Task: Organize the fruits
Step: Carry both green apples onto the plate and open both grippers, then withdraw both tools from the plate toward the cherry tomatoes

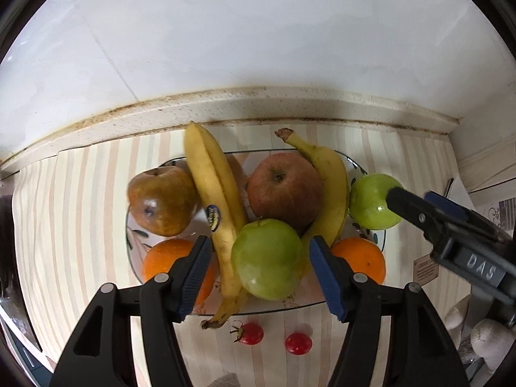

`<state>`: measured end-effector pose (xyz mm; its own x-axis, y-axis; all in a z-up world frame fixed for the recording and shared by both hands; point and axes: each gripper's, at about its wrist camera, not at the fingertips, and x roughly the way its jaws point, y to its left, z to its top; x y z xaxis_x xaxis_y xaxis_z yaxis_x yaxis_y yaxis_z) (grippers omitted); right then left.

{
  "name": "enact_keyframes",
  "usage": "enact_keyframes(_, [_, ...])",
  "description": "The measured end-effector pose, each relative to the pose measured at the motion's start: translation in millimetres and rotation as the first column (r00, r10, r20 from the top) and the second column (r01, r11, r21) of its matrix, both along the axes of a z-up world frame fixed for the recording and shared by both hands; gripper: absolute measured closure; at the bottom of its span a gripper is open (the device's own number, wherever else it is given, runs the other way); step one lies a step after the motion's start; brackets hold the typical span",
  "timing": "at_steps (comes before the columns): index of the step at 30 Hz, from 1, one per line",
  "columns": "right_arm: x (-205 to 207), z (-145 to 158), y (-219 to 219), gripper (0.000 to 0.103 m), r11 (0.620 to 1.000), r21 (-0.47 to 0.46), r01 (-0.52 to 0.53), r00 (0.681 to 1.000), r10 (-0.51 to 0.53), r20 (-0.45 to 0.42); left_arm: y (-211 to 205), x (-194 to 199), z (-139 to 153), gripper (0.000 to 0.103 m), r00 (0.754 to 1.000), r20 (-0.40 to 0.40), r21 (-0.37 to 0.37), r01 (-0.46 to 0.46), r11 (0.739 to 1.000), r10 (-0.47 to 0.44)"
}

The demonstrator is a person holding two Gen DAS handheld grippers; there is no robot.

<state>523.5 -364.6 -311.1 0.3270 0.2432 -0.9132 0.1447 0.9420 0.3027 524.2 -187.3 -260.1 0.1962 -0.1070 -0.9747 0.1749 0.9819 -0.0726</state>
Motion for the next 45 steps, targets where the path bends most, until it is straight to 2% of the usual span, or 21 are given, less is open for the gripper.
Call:
enact_keyframes(1, [-6, 6, 3, 0.007, 0.999, -0.040, -0.005, 1.000, 0.006, 0.016, 4, -3, 4, 0.041, 1.000, 0.008, -0.002, -0.005, 1.000, 0.005])
enact_keyframes(2, [-10, 11, 5, 0.007, 0.997, -0.072, -0.011, 1.000, 0.013, 0.025, 8, -5, 7, 0.035, 1.000, 0.016, -0.004, -0.009, 1.000, 0.009])
enact_keyframes(3, [-16, 15, 8, 0.007, 0.994, -0.108, -0.016, 0.999, 0.019, 0.031, 13, -9, 11, 0.024, 0.999, 0.027, -0.007, -0.018, 1.000, 0.018])
enact_keyframes(5, [-27, 21, 15, 0.007, 0.988, -0.150, -0.031, 0.998, 0.037, 0.041, 22, -15, 16, 0.016, 0.999, 0.044, -0.010, -0.031, 0.999, 0.031])
enact_keyframes(7, [-39, 24, 23, 0.007, 0.984, -0.173, -0.048, 0.998, 0.056, 0.038, 30, -23, 20, 0.012, 0.997, 0.066, 0.009, -0.045, 0.999, 0.044])
enact_keyframes(11, [-59, 28, 40, 0.007, 0.979, -0.191, -0.068, 0.996, 0.077, 0.039, 44, -39, 25, 0.012, 0.993, 0.105, 0.051, -0.067, 0.996, 0.061])
enact_keyframes(19, [-83, 43, 55, 0.007, 0.981, -0.190, -0.050, 0.996, 0.064, 0.069, 65, -71, 42, 0.012, 0.983, 0.155, 0.026, -0.105, 0.994, 0.099])
enact_keyframes(28, [-131, 116, 57, 0.007, 0.982, -0.188, -0.018, 0.982, 0.053, 0.183, 65, -125, 100, 0.012, 0.960, 0.271, 0.003, -0.075, 0.997, 0.072])
enact_keyframes(34, [-179, 173, 63, 0.007, 0.976, -0.220, -0.002, 0.955, 0.067, 0.288, 65, -167, 137, 0.012, 0.941, 0.333, -0.016, -0.055, 0.998, 0.057])
enact_keyframes(39, [-211, 201, 66, 0.007, 0.974, -0.227, 0.010, 0.940, 0.068, 0.333, 67, -196, 160, 0.012, 0.927, 0.370, -0.019, -0.053, 0.998, 0.056])
enact_keyframes(45, [-240, 224, 64, 0.007, 0.977, -0.210, 0.026, 0.931, 0.053, 0.362, 66, -215, 169, 0.012, 0.931, 0.361, -0.024, -0.035, 0.999, 0.042])
